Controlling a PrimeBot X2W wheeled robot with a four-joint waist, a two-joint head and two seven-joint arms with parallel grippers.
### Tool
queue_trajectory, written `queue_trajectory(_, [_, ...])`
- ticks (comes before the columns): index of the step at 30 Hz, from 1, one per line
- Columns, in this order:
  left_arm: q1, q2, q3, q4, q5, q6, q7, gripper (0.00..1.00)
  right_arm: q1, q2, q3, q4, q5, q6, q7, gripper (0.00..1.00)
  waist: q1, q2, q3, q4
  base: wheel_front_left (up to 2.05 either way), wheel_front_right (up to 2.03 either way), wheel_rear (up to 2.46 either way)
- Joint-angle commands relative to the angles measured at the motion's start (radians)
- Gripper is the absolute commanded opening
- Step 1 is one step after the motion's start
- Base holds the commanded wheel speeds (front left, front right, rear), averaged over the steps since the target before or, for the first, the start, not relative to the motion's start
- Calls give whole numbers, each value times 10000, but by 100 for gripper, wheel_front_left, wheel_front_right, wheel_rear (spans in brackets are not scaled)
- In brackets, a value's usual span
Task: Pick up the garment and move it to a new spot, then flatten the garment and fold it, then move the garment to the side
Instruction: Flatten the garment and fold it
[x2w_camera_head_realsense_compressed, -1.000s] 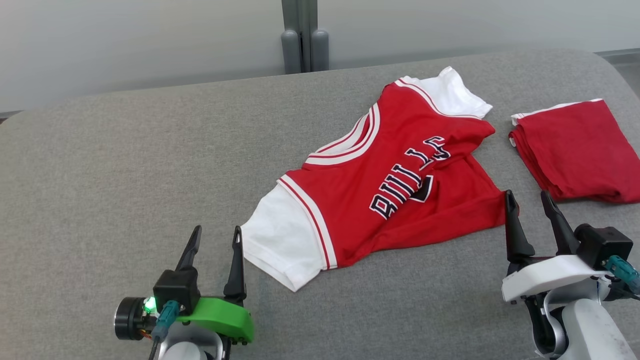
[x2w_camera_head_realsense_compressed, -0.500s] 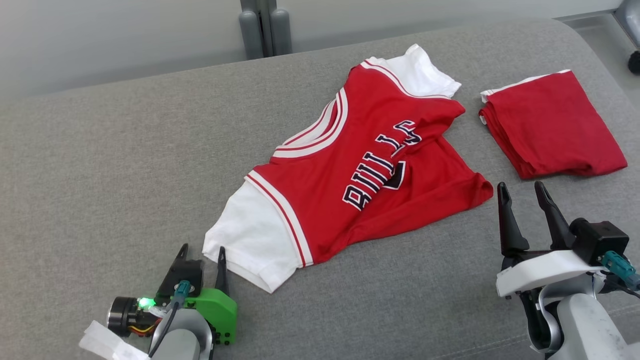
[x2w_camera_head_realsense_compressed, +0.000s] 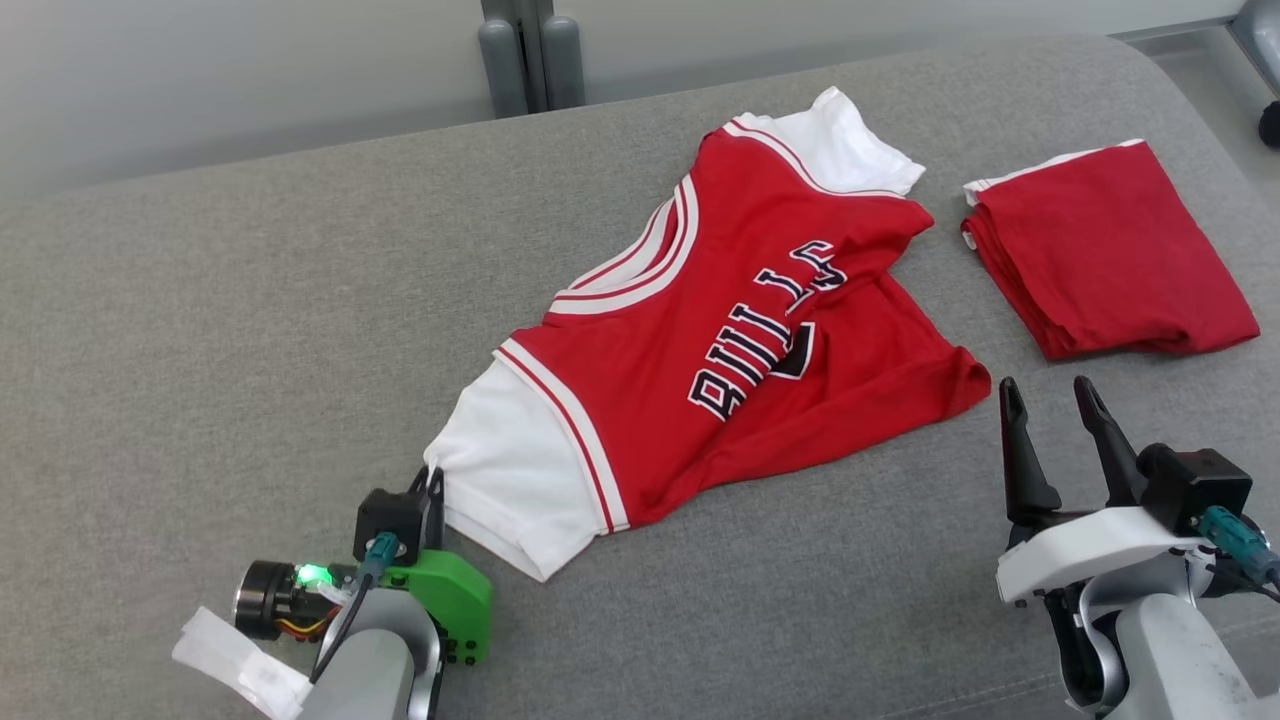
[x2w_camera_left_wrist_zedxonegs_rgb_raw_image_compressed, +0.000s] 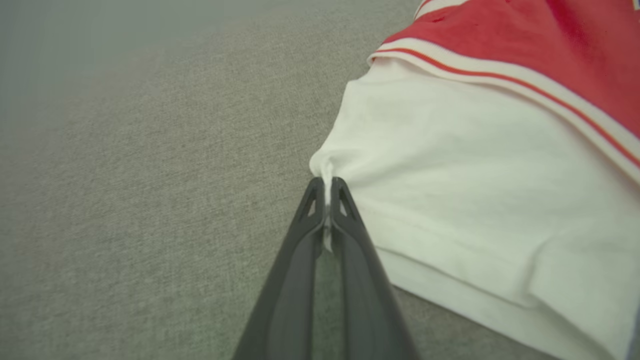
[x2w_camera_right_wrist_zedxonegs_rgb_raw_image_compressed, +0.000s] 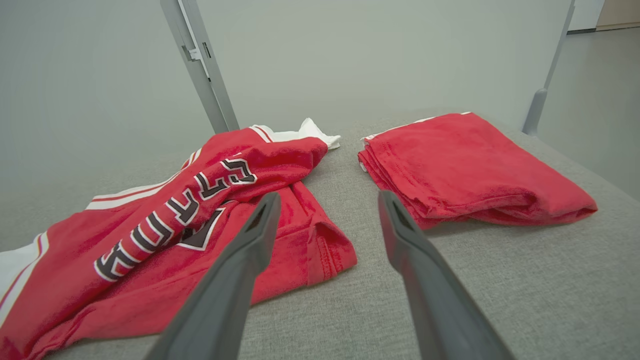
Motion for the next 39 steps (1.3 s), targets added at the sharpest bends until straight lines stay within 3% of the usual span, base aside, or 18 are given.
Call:
queue_trajectory(1, [156, 67, 61, -378, -84, 74, 18, 0, -35, -71, 23, 177, -105, 0, -24, 100, 0, -1, -124, 207, 0, 0, 0])
queue_trajectory(12, [1405, 24, -72, -3218, -90, 15, 15, 0, -1482, -836, 299, 2434, -862, 0, 777, 100, 0, -1, -189, 1092, 0, 0, 0])
queue_trajectory(20, [1526, 22, -591, -3644, -352, 43, 15, 0, -2456, -1553, 1090, 4253, -1264, 0, 1176, 100, 0, -1, -52, 1461, 0, 0, 0])
queue_trajectory(34, [1283, 20, -807, -3600, -517, 185, 15, 0, -3291, -1697, 1863, 5684, -716, 0, 623, 100, 0, -1, 25, 1406, 0, 0, 0])
queue_trajectory(36, [1259, 19, -816, -3595, -528, 191, 15, 0, -3376, -1708, 1976, 5813, -579, 0, 553, 27, 0, -1, 35, 1398, 0, 0, 0])
queue_trajectory(37, [1253, 19, -821, -3590, -531, 190, 15, 0, -3411, -1732, 2034, 5875, -502, 0, 520, 0, 0, -1, 34, 1400, 0, 0, 0])
queue_trajectory(39, [1247, 19, -829, -3575, -534, 192, 15, 0, -3477, -1772, 2128, 6003, -384, -2, 454, 0, 0, -1, 22, 1400, 0, 0, 0])
